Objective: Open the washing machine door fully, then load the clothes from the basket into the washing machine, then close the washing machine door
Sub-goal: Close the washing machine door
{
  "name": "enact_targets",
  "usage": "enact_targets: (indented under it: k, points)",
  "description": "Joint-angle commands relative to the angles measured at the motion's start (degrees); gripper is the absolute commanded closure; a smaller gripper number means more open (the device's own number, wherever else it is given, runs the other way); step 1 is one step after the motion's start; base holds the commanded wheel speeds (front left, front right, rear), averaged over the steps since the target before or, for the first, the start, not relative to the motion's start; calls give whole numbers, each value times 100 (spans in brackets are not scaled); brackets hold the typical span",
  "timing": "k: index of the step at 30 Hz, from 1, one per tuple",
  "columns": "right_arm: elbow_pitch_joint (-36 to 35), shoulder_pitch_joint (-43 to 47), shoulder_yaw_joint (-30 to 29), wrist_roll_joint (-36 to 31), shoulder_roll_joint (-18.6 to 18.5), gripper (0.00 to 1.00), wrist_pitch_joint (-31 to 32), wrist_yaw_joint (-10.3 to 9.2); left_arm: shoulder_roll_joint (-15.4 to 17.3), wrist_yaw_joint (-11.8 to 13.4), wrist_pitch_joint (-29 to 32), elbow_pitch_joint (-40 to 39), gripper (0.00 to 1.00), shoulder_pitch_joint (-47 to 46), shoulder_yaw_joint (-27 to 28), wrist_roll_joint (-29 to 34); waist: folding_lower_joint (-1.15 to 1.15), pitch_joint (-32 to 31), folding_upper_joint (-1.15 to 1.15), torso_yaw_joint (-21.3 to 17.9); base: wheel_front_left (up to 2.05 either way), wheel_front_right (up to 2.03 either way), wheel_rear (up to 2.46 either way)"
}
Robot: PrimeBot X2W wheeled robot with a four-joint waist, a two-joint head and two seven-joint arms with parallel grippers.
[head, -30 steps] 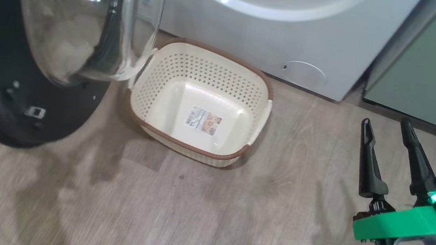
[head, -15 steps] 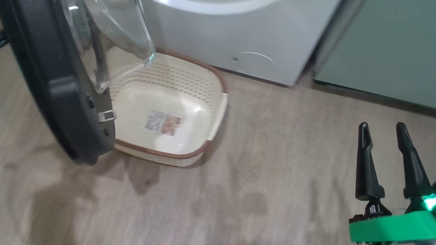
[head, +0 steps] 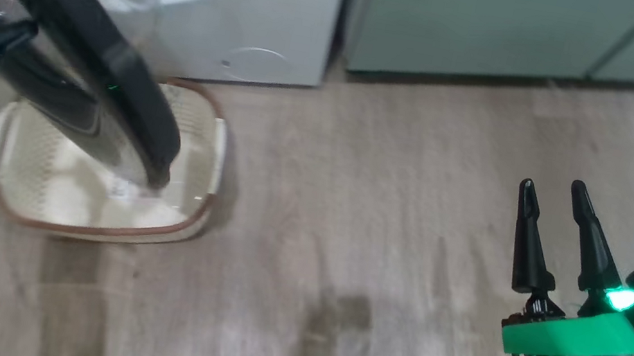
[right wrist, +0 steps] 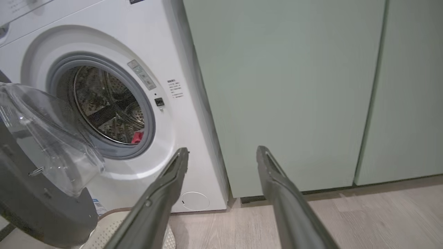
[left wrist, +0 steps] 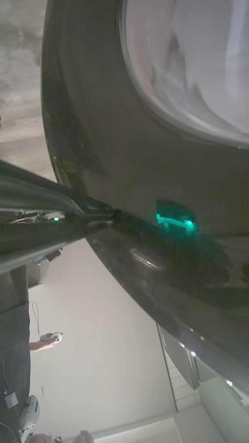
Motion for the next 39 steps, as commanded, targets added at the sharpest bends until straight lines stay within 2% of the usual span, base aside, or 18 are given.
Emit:
enact_targets:
  k: [1, 16, 24, 28, 33, 39]
  points:
    - [-146, -89, 151, 63, -22, 0, -110, 0, 218, 51, -51, -174, 100, -375, 191, 59, 0, 222, 0, -432, 0, 0, 0]
    - [118, -297, 377, 437, -22, 0, -311, 0, 344, 381, -612, 595, 100, -1752, 153, 388, 0, 914, 0, -1451, 0, 0, 0]
    - [58, -349, 431, 554, -22, 0, -315, 0, 257, 463, -1127, 1227, 100, -2374, 73, 699, 0, 1029, 0, -1648, 0, 0, 0]
    - [30, -387, 447, 584, -22, 0, -315, 0, 159, 439, -1433, 1467, 100, -2616, 85, 825, 0, 1076, 0, -1701, 0, 0, 0]
    - [6, -381, 425, 601, -22, 0, -315, 0, 138, 360, -1463, 1660, 100, -2706, 47, 869, 0, 1088, 0, -1682, 0, 0, 0]
    - [31, -268, 318, 576, -22, 0, -316, 0, -128, -113, -1225, 1487, 100, -2153, 133, 600, 0, 940, 0, -1377, 0, 0, 0]
